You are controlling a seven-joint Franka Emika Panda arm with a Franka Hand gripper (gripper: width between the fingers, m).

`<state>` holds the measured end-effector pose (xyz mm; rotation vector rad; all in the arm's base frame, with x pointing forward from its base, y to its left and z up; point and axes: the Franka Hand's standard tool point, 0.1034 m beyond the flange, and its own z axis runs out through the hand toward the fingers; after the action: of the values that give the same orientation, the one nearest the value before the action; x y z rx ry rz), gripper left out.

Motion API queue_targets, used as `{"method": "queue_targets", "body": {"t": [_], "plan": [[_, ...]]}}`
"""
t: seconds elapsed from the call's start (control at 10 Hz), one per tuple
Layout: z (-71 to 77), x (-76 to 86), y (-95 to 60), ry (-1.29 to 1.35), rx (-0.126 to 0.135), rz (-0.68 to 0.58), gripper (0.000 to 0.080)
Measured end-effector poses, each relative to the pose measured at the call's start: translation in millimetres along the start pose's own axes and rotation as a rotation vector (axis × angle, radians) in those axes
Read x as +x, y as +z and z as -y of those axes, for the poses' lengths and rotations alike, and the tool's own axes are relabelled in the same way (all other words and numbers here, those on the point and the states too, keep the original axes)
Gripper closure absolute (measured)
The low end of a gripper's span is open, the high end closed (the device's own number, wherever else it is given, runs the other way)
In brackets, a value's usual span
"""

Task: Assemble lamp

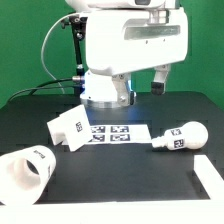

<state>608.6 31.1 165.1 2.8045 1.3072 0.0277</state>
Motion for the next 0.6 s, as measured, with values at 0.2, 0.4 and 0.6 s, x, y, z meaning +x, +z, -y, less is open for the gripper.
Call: {"method": "queue_targets", "body": {"t": [0.2, 0.4, 0.6], "plan": [[0.0, 0.0, 0.0, 0.000, 0.000, 0.000, 0.0099], [0.1, 0.0, 0.1, 0.001, 0.001, -0.001, 0.0099], [6.8, -16.2, -2.0, 0.028, -0.008, -0.004, 0.0099]]}}
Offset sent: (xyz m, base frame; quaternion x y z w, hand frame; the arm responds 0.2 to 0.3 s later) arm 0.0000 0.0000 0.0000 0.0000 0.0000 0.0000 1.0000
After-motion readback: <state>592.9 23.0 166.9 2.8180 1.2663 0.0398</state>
